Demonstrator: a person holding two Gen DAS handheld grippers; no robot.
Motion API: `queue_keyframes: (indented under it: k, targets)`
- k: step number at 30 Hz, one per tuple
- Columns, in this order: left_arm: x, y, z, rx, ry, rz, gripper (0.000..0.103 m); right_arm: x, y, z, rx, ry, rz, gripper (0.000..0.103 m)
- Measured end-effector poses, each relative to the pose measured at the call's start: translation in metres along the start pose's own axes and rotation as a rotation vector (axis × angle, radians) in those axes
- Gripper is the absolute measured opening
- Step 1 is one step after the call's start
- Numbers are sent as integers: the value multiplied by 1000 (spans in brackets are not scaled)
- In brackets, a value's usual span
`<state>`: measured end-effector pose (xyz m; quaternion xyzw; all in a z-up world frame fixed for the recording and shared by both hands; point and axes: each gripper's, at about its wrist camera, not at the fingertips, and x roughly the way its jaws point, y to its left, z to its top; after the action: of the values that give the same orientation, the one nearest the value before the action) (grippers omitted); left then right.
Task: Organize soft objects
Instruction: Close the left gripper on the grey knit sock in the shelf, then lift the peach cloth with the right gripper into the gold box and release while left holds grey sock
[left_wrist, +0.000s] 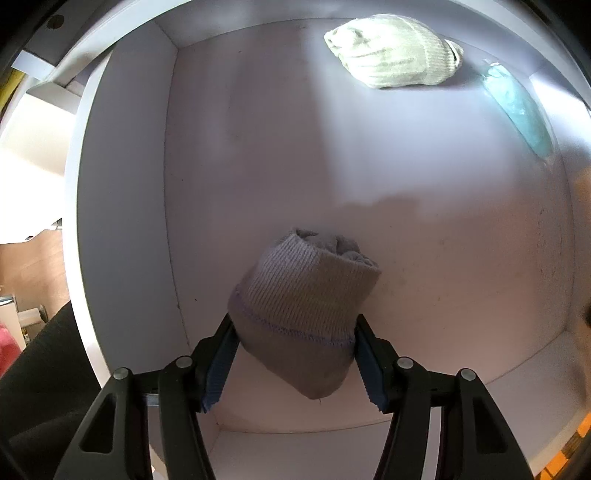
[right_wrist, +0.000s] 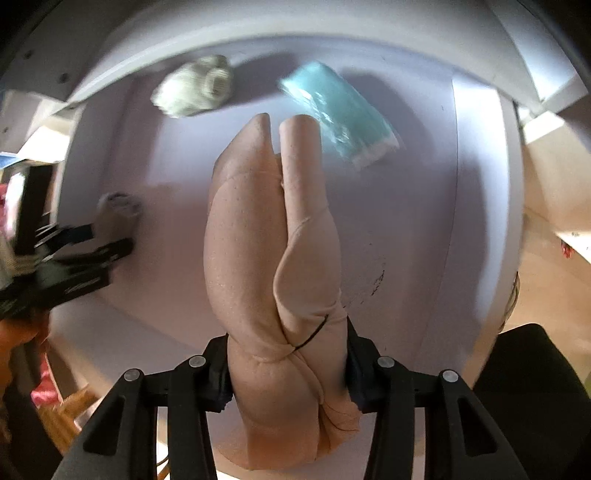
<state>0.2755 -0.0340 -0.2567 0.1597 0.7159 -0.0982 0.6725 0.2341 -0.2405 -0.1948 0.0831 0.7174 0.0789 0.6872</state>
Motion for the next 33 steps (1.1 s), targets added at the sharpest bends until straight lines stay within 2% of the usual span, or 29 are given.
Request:
queue_keyframes:
  k: [7,13,21,23,29,33]
  targets:
    - [0,3,1,-12,-2,-14,61,-57,7,-12,-27,-35,45,47]
    - [0,-7,1,-12,-2,-13,61,-104,28,-26,-43,-90,81,47]
    - [4,-9,3,-10,2,-8,61,-202,44,-20,-69,-194,172,47]
    - [5,-10,4,-12,3,-7,61,-226,49,-13,-72,-230,184,47]
    - [-11,-8,4,-27,5,-20,61,-295,57,43,-43,-389,151,47]
    - [-14,-6,5,-20,4,-16,61,-311,55,93,15,-457,130,47]
